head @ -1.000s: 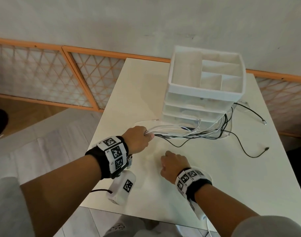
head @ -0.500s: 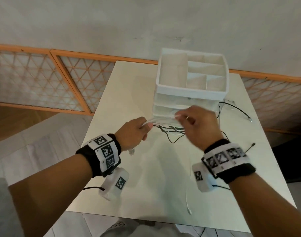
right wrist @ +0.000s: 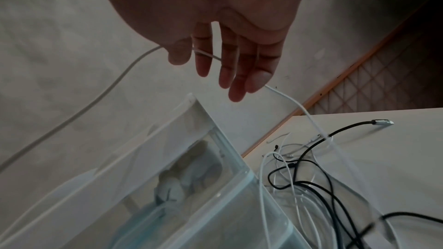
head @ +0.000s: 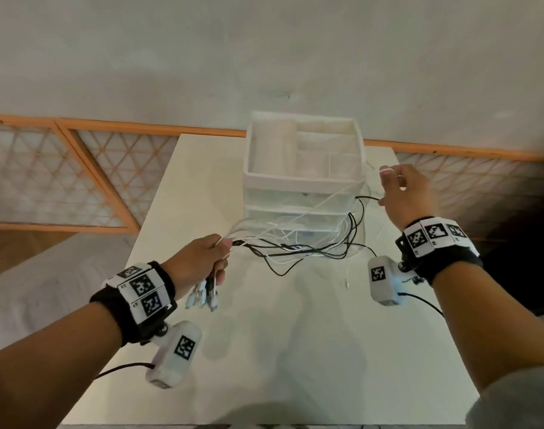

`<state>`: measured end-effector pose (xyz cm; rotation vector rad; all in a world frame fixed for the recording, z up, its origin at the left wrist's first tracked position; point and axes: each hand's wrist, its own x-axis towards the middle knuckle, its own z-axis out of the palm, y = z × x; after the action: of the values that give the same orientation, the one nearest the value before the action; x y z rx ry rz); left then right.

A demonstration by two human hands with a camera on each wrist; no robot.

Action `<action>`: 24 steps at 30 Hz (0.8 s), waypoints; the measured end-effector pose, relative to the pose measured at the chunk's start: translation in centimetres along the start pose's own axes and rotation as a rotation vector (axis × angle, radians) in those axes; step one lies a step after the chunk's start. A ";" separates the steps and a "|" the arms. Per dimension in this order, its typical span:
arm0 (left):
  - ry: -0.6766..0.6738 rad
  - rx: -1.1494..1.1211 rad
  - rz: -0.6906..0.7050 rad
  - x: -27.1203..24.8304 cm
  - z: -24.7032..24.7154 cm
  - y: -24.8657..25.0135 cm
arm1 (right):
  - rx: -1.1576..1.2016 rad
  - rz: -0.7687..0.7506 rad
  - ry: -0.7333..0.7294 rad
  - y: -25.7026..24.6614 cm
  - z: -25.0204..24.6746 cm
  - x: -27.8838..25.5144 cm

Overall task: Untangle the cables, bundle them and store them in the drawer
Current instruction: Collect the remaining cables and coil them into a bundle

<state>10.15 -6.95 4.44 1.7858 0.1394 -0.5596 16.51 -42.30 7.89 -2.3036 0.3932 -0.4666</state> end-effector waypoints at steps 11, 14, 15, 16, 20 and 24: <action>-0.026 0.082 0.091 -0.3 0.9 1.9 | 0.118 -0.067 -0.069 -3.0 0.0 5.0; -0.003 0.105 0.126 -0.4 0.7 2.4 | -0.063 0.082 -0.302 0.6 0.7 3.6; 0.003 0.109 0.132 -0.4 0.7 2.5 | -0.137 0.122 -0.382 1.8 0.9 2.5; 0.008 0.108 0.137 -0.5 0.7 2.7 | -0.185 0.145 -0.444 2.8 1.2 1.4; 0.017 0.120 0.154 -0.9 1.0 3.2 | -0.186 0.039 -0.422 3.0 2.1 -4.1; -0.080 0.298 0.208 -1.7 2.2 4.1 | 0.072 -0.232 -0.530 -2.8 3.0 -10.9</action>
<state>9.59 -9.85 8.37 2.0325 -0.1931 -0.5200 8.57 -34.11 5.64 -2.3011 -0.1497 0.0322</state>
